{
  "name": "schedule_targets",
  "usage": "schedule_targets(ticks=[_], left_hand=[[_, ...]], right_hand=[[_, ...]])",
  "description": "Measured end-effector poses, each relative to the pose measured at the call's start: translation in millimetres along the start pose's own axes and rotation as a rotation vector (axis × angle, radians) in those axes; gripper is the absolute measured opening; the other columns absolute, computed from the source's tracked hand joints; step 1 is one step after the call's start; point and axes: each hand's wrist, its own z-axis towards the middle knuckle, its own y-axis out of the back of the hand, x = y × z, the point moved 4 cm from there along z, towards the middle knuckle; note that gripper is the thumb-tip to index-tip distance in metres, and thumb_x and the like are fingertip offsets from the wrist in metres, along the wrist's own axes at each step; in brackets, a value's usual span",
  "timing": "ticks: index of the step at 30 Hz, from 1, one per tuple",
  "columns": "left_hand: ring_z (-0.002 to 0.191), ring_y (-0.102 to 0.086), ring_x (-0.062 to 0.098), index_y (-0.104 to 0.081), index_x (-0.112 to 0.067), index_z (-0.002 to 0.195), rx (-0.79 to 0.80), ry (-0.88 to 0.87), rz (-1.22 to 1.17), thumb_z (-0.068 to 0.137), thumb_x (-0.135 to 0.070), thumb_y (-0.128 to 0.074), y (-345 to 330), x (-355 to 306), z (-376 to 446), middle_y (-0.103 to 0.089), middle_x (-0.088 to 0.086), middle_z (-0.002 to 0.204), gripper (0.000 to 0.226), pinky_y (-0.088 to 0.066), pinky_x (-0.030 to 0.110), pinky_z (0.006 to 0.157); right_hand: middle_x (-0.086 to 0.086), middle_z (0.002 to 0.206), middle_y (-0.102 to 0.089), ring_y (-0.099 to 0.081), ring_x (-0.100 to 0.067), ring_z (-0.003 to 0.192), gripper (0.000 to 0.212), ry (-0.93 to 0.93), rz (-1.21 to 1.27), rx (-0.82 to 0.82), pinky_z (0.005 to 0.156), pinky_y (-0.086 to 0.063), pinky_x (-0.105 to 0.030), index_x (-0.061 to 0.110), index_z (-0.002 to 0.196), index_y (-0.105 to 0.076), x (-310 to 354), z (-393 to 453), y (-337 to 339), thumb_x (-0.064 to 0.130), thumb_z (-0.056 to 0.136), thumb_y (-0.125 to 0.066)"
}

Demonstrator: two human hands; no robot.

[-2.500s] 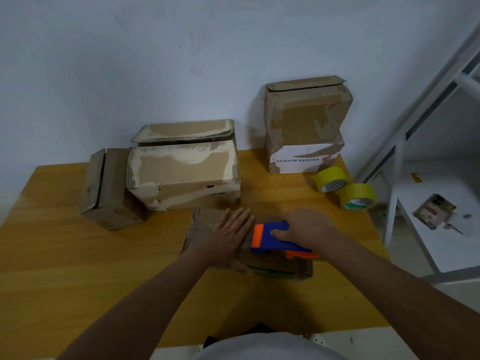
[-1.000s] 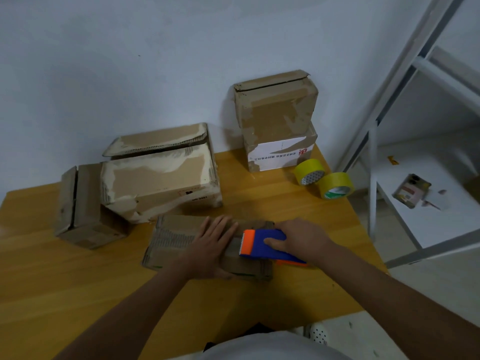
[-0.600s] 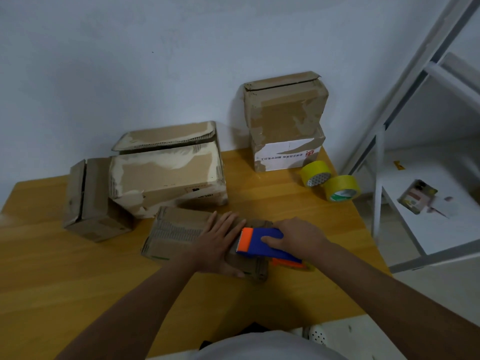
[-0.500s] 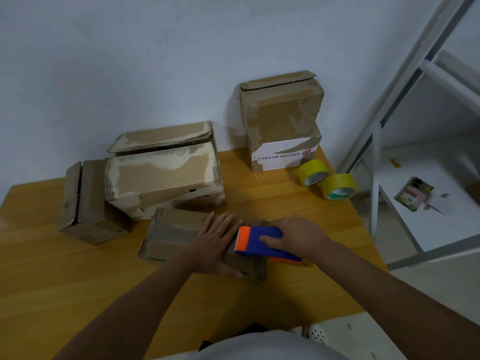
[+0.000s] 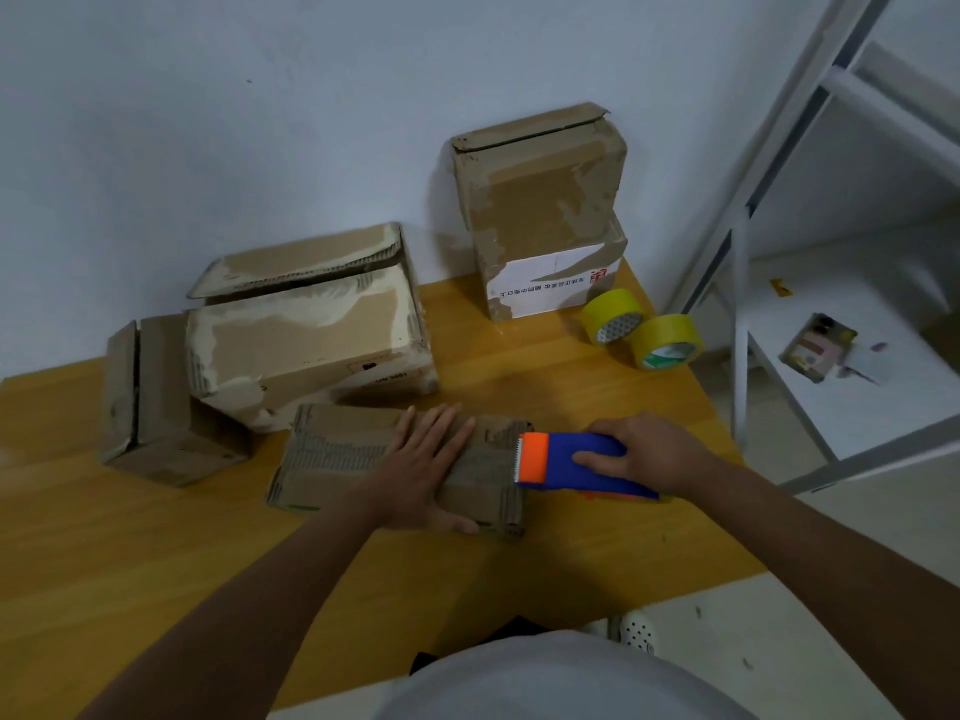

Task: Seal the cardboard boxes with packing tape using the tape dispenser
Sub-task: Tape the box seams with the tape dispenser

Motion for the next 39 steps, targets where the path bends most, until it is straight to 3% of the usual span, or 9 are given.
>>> schedule_targets(ticks=[6, 9, 13, 20, 25, 30, 39], left_hand=[[0.144, 0.034, 0.025, 0.026, -0.018, 0.152, 0.013, -0.049, 0.01, 0.061, -0.101, -0.023, 5, -22, 13, 0.035, 0.011, 0.157, 0.132, 0.025, 0.054, 0.113], [0.145, 0.033, 0.021, 0.028, -0.022, 0.151, -0.016, -0.049, -0.041, 0.063, -0.1, -0.025, 4, -31, 21, 0.027, 0.008, 0.161, 0.13, 0.024, 0.052, 0.115], [0.147, 0.026, 0.019, 0.032, -0.028, 0.148, -0.045, -0.064, -0.063, 0.064, -0.101, -0.025, 0, -27, 21, 0.012, 0.008, 0.164, 0.125, 0.024, 0.05, 0.116], [0.149, 0.023, 0.02, 0.025, -0.024, 0.152, -0.028, -0.054, -0.014, 0.066, -0.1, -0.027, -3, -26, 23, 0.01, 0.007, 0.164, 0.127, 0.022, 0.051, 0.117], [0.15, 0.017, 0.021, 0.019, -0.022, 0.154, -0.033, -0.049, -0.013, 0.066, -0.1, -0.028, 0, -30, 21, 0.004, 0.01, 0.165, 0.127, 0.021, 0.05, 0.117], [0.15, 0.014, 0.022, 0.015, -0.021, 0.155, -0.05, -0.049, -0.028, 0.066, -0.099, -0.03, 1, -32, 19, 0.0, 0.011, 0.165, 0.127, 0.016, 0.053, 0.119], [0.151, 0.013, 0.023, 0.012, -0.019, 0.157, -0.038, -0.042, -0.012, 0.065, -0.1, -0.029, 1, -31, 20, 0.002, 0.009, 0.165, 0.129, 0.016, 0.053, 0.119]], right_hand=[[0.005, 0.096, -0.07, -0.059, -0.004, 0.072, 0.04, 0.023, 0.052, 0.011, 0.062, -0.047, -0.019, 0.031, 0.121, -0.059, -6, 0, -7, 0.058, 0.092, -0.049], [0.005, 0.095, -0.07, -0.059, -0.004, 0.071, 0.039, 0.031, 0.071, 0.009, 0.061, -0.047, -0.02, 0.031, 0.119, -0.06, -5, 2, -6, 0.058, 0.092, -0.049], [0.002, 0.096, -0.071, -0.064, -0.01, 0.077, 0.039, 0.057, 0.124, 0.022, 0.07, -0.054, -0.033, 0.028, 0.118, -0.061, -4, -2, -5, 0.056, 0.092, -0.051], [0.004, 0.098, -0.072, -0.064, -0.007, 0.08, 0.041, -0.037, 0.179, 0.022, 0.072, -0.055, -0.032, 0.028, 0.12, -0.064, -47, -31, 4, 0.055, 0.09, -0.055], [0.0, 0.1, -0.069, -0.062, -0.012, 0.08, 0.047, -0.1, 0.055, 0.032, 0.064, -0.049, -0.026, 0.029, 0.126, -0.058, -51, -31, -6, 0.06, 0.092, -0.049], [-0.005, 0.104, -0.064, -0.062, -0.021, 0.086, 0.053, -0.192, -0.067, 0.077, 0.067, -0.051, -0.035, 0.028, 0.133, -0.051, -25, -17, -25, 0.063, 0.094, -0.042], [-0.006, 0.105, -0.063, -0.061, -0.023, 0.09, 0.046, -0.279, -0.113, 0.097, 0.067, -0.048, -0.034, 0.021, 0.12, -0.058, 5, -2, -24, 0.058, 0.096, -0.044]])
